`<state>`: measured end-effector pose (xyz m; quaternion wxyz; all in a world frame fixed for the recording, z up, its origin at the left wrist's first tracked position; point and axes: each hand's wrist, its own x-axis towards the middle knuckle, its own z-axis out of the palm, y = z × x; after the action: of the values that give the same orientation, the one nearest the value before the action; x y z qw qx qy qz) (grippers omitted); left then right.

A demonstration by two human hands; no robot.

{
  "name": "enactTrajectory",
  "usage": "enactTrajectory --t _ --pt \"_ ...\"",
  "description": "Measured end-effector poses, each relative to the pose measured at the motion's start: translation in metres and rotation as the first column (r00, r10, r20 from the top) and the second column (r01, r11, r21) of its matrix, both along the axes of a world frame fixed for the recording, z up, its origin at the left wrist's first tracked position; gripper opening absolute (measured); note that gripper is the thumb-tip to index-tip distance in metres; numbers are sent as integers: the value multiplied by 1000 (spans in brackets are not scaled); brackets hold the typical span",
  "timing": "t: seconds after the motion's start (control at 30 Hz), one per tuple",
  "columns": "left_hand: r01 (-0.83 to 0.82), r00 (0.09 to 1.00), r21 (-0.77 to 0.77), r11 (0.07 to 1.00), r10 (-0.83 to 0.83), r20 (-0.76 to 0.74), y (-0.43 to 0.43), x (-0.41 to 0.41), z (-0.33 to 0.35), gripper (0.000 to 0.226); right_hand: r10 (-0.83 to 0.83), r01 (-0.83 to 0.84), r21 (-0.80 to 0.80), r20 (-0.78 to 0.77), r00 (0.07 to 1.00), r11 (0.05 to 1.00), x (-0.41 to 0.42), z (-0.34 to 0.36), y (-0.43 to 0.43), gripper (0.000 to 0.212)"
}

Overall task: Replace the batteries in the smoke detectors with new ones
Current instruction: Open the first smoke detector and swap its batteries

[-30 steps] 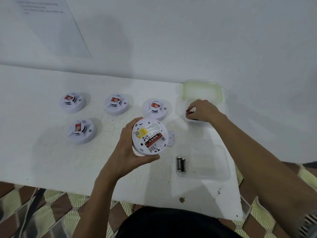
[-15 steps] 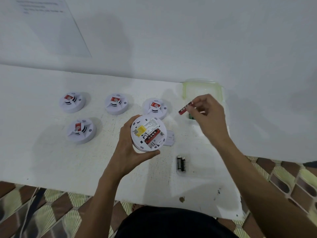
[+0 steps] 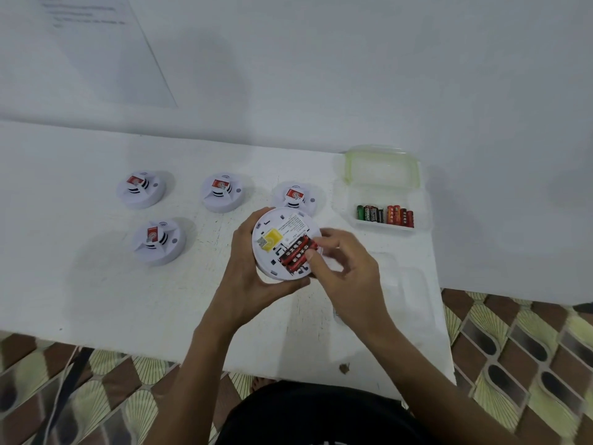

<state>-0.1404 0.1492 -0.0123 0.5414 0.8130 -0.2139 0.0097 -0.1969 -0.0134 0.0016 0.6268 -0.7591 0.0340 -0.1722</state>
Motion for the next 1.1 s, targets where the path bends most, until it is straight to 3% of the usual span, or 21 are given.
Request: enactTrajectory --t 0.33,0.5,0.53,0.6,0.63,0.7,0.77,0.87,0.93,1.03,1.1 --pt "-20 1000 -70 997 21 10 10 -2 8 93 -32 93 -239 250 968 967 3 -7 23 22" --pt "-56 998 -50 997 53 -45 25 3 7 101 132 -132 24 -13 991 991 15 12 9 23" --pt "-58 997 -37 998 56 -47 28 4 6 102 124 -123 11 -68 990 992 20 12 4 25" --pt "-67 996 -21 998 65 -59 34 5 4 102 58 -94 -208 -173 983 974 37 7 -8 27" --pt "-68 996 -18 998 66 -65 37 6 3 103 28 -122 -385 -240 970 915 47 2 -15 29" --pt "-65 995 -10 998 65 -72 41 7 2 103 -5 -272 -668 -382 924 692 66 -9 -23 37" --pt "-62 995 -7 998 61 -76 45 7 3 103 -25 -415 -763 -490 871 495 82 -19 -25 46" --pt "-54 995 8 999 55 -80 50 9 1 104 -52 -550 -780 -589 807 300 97 -31 -19 43" --pt "-46 995 13 999 47 -85 54 10 0 104 -66 -585 -771 -617 785 250 101 -37 -16 46" --pt "-40 996 9 999 41 -82 59 12 -1 103 -75 -593 -762 -628 775 259 106 -39 -18 56" --pt "-37 996 7 999 37 -78 62 13 -2 103 -44 -570 -773 -603 796 278 108 -37 -18 38"
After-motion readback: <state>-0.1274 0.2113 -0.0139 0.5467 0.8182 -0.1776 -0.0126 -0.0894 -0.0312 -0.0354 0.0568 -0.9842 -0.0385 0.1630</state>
